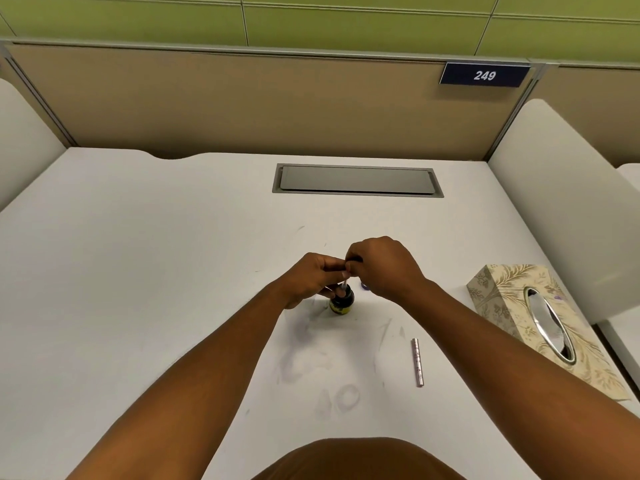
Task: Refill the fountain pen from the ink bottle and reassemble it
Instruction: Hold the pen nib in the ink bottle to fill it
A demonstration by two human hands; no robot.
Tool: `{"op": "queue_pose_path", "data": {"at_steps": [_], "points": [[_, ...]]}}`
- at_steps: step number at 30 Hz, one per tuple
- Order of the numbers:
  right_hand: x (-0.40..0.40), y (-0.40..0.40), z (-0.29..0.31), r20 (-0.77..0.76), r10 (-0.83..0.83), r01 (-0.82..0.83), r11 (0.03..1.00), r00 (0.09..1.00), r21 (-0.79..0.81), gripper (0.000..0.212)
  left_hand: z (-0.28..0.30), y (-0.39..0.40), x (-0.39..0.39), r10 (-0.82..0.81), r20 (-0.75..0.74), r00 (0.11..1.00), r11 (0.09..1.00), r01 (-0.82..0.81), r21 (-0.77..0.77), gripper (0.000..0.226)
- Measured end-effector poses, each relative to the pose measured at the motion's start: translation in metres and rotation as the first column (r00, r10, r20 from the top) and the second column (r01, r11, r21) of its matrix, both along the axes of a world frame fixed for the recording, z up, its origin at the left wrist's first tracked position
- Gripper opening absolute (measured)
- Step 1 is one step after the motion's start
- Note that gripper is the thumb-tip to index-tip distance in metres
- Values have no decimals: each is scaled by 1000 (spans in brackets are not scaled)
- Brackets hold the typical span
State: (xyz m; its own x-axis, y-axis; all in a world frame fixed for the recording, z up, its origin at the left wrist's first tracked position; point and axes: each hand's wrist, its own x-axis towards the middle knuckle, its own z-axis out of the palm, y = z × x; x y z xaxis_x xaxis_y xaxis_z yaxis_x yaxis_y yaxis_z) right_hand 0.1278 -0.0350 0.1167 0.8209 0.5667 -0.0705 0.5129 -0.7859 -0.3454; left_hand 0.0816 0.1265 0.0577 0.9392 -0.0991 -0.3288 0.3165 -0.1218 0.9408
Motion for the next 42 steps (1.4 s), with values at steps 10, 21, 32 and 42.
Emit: {"op": "queue_pose_path", "data": {"at_steps": [10, 21, 32, 42], "points": [[1, 2, -7, 100, 46, -39, 996, 994, -76, 18, -5, 4, 3, -18, 2, 1000, 999, 18, 51, 22], [4, 4, -16, 146, 67, -56, 995, 987, -78, 15, -6, 7, 5, -5, 1, 1000, 996, 5, 93, 20], [0, 3, -14, 132, 56, -48, 997, 990, -65, 22, -6, 4, 2, -3, 19, 1000, 995, 1, 102, 22], [-2, -4, -18, 188, 46, -41, 999, 981, -33, 28, -7, 2, 3, 12, 36, 999, 993, -16, 119, 21]]}}
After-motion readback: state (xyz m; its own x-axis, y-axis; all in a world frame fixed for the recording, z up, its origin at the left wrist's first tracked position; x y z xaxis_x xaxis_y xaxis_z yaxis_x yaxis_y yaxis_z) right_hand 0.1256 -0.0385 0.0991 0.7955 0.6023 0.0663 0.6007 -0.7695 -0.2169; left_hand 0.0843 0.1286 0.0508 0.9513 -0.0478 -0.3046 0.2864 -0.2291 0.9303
